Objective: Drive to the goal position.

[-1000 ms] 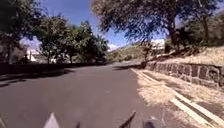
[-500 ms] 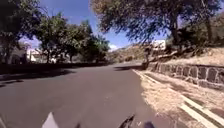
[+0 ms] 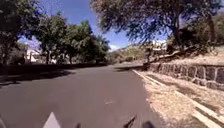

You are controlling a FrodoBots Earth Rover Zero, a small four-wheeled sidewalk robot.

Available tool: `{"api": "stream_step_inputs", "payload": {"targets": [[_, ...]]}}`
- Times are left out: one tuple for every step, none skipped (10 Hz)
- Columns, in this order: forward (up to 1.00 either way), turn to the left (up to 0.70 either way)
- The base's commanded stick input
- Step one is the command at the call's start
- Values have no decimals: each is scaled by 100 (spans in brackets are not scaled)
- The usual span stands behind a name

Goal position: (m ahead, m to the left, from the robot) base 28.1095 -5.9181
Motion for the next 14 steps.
{"api": "stream_step_inputs", "payload": {"targets": [[50,0],[50,0],[50,0],[50,0],[50,0],[50,0],[50,0],[50,0],[50,0],[50,0],[50,0],[50,-9],[50,-18],[50,-25]]}}
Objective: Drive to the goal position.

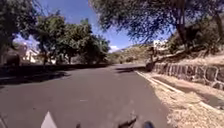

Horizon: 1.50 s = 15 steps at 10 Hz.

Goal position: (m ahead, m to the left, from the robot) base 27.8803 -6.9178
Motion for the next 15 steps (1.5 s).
{"api": "stream_step_inputs", "payload": {"targets": [[50,-25],[50,-25],[50,-25],[50,-24],[50,-23],[50,0],[50,0],[50,0],[50,0],[50,0],[50,0],[50,0],[50,0],[50,0],[50,0]]}}
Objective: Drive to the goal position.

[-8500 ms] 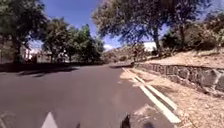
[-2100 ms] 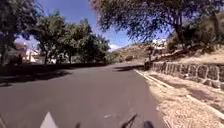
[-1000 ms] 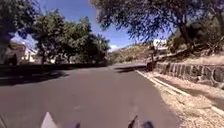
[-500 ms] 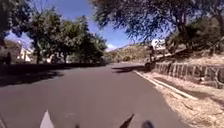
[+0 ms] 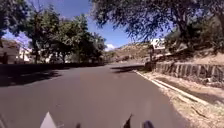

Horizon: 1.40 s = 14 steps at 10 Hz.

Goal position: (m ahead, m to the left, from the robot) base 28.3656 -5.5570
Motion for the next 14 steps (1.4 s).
{"api": "stream_step_inputs", "payload": {"targets": [[50,0],[50,-25],[50,-25],[50,-25],[50,-25],[50,-25],[50,-9],[50,-5],[50,-2],[50,0],[50,0],[50,0],[50,0],[50,0]]}}
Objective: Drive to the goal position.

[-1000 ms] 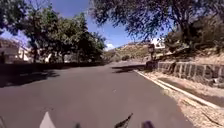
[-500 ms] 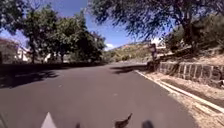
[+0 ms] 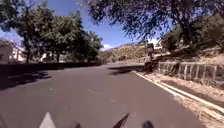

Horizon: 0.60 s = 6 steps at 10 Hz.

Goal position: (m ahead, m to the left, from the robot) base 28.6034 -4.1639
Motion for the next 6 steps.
{"api": "stream_step_inputs", "payload": {"targets": [[50,0],[50,0],[50,0],[50,0],[50,0],[50,0]]}}
